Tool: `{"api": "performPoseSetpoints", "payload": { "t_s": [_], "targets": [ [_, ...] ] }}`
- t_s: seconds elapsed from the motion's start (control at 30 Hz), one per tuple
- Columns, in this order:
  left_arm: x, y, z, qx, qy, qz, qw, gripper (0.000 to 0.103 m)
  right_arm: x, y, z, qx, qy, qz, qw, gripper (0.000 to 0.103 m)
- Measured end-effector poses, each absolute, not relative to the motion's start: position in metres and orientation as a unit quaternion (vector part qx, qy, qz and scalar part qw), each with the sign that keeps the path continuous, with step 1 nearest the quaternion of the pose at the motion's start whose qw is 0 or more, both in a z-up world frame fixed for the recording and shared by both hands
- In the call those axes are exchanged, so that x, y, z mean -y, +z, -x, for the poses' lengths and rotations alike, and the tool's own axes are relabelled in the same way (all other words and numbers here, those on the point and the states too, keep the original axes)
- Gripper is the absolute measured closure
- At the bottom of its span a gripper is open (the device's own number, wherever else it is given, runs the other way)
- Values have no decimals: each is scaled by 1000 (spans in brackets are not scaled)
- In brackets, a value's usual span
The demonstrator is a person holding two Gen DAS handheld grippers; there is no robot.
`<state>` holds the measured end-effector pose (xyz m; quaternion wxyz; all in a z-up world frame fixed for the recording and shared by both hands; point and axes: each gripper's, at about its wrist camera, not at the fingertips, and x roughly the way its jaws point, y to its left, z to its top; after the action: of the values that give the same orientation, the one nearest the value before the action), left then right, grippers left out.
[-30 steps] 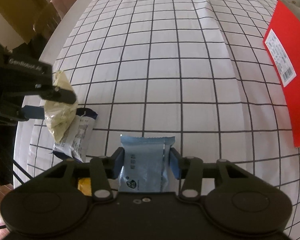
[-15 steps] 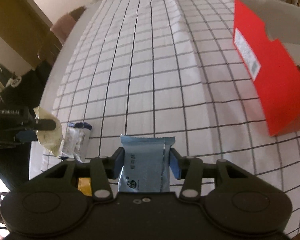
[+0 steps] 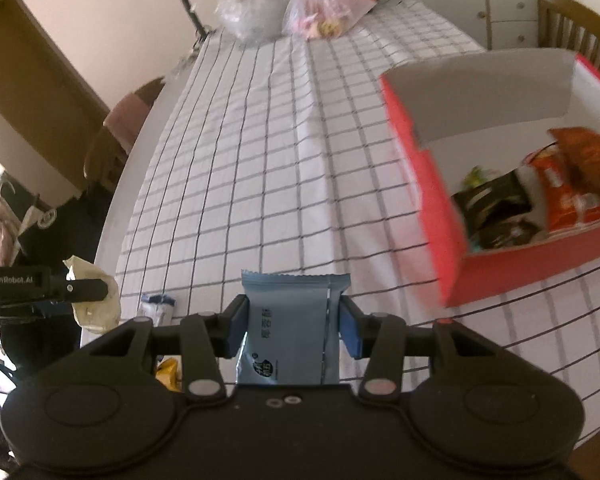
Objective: Organize snacks
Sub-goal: 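Carry the blue pouch and cream pastry bag over the red box with both tools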
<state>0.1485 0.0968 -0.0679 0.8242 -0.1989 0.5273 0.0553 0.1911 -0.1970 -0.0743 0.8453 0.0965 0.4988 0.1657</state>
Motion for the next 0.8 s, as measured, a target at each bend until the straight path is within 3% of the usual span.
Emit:
{"api": "performPoseSetpoints", "payload": {
  "t_s": [0.8],
  "targets": [
    [126,-15,-226,-499,-75,109,857,59,382,-26,-246,-420,96,-125,894,57]
  ]
}}
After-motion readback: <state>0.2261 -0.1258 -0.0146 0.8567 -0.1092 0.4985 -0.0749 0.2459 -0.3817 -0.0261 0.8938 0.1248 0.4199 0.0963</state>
